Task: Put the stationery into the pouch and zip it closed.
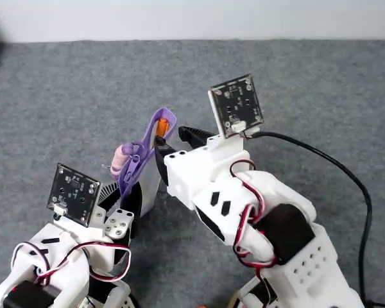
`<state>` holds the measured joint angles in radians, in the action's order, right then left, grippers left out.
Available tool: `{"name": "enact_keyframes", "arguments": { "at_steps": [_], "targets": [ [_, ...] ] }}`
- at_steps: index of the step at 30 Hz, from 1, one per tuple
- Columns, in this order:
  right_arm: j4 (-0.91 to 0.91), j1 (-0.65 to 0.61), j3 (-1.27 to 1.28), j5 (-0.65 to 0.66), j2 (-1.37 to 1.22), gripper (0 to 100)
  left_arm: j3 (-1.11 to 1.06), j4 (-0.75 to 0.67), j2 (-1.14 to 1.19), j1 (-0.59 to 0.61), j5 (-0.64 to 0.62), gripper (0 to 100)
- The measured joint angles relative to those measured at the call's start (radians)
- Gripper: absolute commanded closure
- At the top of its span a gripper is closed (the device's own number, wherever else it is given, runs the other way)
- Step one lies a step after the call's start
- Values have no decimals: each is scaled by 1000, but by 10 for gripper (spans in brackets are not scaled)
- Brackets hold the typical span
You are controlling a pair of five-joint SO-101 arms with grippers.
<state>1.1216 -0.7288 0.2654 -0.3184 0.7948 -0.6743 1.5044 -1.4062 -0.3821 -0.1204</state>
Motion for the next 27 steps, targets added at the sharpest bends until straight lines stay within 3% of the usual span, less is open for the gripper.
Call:
{"name": "enact_keyframes", "arguments": {
  "at_steps": [13,27],
  "targets": [
    [0,0,2,0,-14,849,0,0,0,0,0,989],
    [0,-166,-84,0,-48,849,0,0,0,0,-3,989]
  ]
}}
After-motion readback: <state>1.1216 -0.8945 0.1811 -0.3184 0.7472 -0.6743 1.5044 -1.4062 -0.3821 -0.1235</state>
